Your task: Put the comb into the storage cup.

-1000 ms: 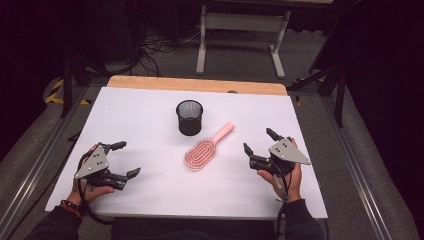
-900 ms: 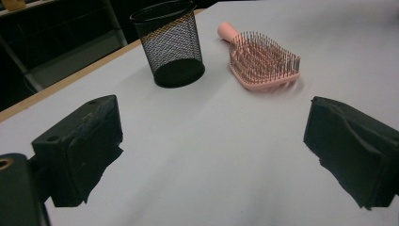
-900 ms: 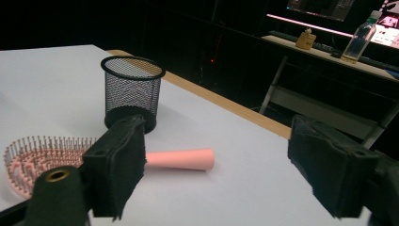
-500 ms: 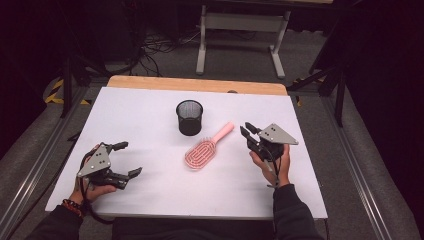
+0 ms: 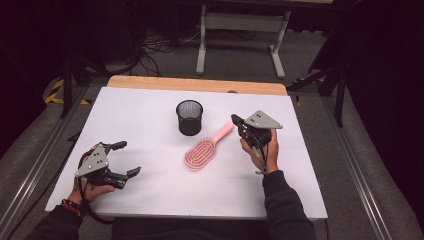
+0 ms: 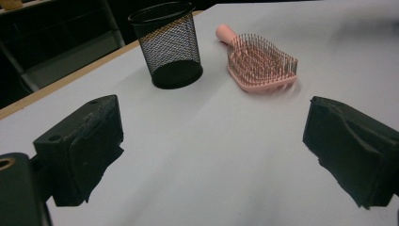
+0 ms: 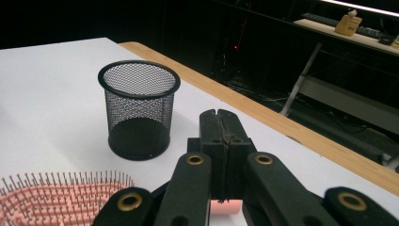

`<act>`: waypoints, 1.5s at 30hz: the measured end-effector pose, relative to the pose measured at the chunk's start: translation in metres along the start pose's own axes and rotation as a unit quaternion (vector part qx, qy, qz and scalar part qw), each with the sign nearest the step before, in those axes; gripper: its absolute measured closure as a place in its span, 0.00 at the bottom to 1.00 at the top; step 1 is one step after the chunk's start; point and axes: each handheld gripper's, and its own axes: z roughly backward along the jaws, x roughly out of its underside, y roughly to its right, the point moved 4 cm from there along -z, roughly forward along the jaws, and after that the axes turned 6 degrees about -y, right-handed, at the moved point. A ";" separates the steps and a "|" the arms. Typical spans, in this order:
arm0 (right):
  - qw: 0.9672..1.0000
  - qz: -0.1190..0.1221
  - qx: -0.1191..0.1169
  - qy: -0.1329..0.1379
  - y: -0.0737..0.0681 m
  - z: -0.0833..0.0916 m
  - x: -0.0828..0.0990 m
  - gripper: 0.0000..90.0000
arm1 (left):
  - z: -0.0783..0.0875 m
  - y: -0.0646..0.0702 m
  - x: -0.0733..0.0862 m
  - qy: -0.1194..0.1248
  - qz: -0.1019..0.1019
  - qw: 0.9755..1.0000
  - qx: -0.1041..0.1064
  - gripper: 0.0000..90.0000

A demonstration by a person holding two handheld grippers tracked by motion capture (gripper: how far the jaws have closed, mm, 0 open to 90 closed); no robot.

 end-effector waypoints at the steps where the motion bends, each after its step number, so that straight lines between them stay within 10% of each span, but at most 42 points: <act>1: 1.000 0.002 0.000 -0.003 0.000 -0.003 -0.001 0.99 | 0.001 0.000 0.000 -0.001 -0.001 1.000 0.001 0.07; 17: 0.997 -0.010 -0.002 -0.081 0.012 -0.061 0.000 0.99 | 0.003 -0.002 0.000 0.009 0.008 1.000 0.004 0.07; 33: 0.981 0.006 0.006 -0.195 0.014 -0.110 0.035 0.99 | 0.006 -0.005 0.000 0.010 0.004 1.000 -0.002 0.08; 45: 0.973 -0.004 0.010 -0.230 0.025 -0.125 0.043 0.99 | 0.010 -0.007 -0.001 0.020 0.005 1.000 -0.004 0.07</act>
